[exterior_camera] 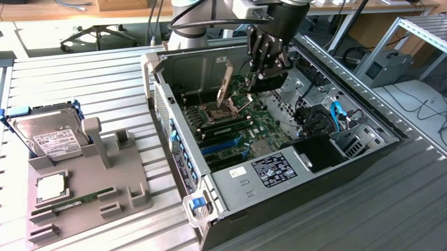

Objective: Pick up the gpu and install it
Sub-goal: 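Insert the gpu into the slot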

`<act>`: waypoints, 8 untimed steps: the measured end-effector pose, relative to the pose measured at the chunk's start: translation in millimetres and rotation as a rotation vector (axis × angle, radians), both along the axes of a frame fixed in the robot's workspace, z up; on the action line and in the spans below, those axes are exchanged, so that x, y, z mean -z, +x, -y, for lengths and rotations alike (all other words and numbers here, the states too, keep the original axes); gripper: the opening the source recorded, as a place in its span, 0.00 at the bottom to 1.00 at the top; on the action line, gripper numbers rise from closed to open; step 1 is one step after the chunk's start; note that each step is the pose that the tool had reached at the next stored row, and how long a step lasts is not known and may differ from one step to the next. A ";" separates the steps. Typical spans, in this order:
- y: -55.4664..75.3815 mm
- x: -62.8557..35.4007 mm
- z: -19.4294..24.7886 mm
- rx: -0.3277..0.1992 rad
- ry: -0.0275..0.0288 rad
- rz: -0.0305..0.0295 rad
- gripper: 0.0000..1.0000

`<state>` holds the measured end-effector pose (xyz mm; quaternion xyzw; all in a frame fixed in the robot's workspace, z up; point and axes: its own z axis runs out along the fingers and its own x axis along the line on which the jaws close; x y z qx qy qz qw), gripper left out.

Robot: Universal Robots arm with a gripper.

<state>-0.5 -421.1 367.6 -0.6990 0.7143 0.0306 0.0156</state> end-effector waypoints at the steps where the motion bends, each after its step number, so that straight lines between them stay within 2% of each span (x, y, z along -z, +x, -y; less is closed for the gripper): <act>1: -0.1 0.1 0.4 0.000 0.0000 0.0001 0.27; 8: -0.7 0.3 4.7 0.000 0.0000 0.0000 0.27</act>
